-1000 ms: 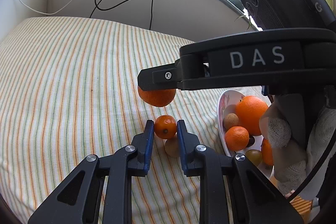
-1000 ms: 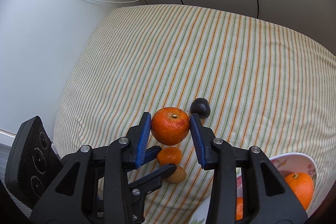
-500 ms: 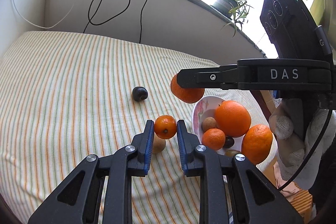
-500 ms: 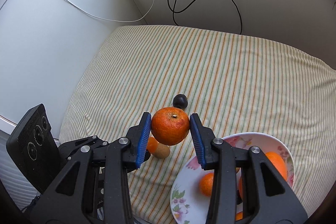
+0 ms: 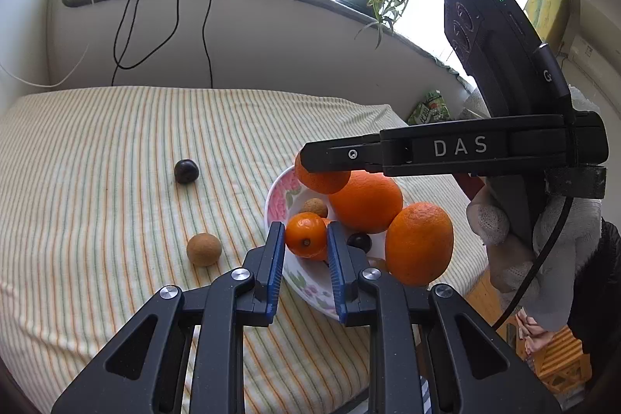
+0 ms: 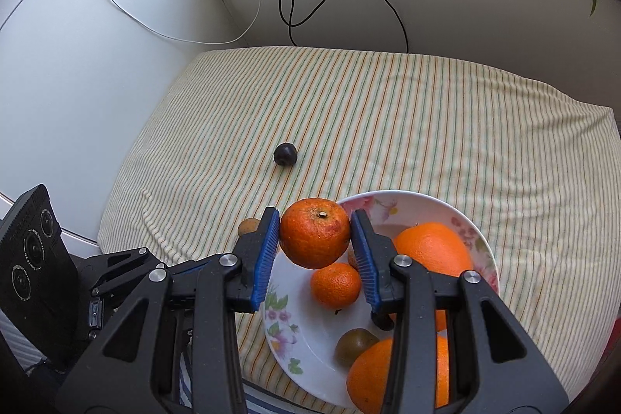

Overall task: Organize fruits
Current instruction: 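Carry both fruits onto the plate and open both tools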

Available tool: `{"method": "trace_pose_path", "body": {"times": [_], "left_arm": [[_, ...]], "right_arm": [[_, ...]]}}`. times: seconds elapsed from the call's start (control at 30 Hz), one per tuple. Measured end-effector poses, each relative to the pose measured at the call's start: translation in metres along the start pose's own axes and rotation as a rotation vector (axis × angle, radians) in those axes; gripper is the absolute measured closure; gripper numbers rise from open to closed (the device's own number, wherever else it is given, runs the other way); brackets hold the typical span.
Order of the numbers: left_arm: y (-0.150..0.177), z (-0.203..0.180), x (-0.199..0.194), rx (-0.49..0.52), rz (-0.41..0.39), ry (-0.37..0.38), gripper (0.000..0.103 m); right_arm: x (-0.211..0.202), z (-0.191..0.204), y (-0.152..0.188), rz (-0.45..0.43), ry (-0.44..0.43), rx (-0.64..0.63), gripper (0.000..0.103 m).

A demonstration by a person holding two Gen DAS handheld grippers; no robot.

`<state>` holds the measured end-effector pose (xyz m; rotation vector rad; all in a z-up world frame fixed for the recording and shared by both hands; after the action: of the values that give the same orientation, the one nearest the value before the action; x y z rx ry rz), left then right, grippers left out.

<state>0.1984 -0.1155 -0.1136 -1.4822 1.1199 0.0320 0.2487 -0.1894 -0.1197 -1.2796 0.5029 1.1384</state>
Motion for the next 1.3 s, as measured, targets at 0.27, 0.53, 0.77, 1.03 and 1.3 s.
{"method": "trace_pose_path", "body": {"times": [0.27,0.53,0.77,1.03,1.3], "left_arm": [[0.008,-0.029,0.006,0.043,0.023,0.027,0.083],[0.016,-0.046,0.018,0.059,0.049,0.041,0.083],[0.026,-0.055,0.029,0.065,0.079,0.042,0.083],[0.027,-0.05,0.029,0.058,0.083,0.018,0.083],[0.027,-0.049,0.026,0.057,0.084,0.008,0.083]], "right_arm": [[-0.007,-0.011,0.009,-0.008,0.013,0.01,0.063],[-0.011,-0.021,0.013,-0.016,0.023,0.017,0.063],[-0.012,-0.028,0.015,-0.018,0.012,0.023,0.063],[-0.008,-0.019,0.013,-0.013,-0.003,-0.005,0.063],[0.001,-0.012,0.013,0.001,0.029,-0.049,0.063]]}}
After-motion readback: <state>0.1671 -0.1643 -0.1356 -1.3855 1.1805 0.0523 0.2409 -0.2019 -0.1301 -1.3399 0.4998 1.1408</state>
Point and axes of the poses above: each gripper's, at about its wrist camera, not at the fingertips, and x roughly the way its jaws point, z to its left, y to its underside, the point moved 9 cm from there along x, roughly the way its jaws point, and after that the axes turned 3 degrees about x, right-handed, at the moved point
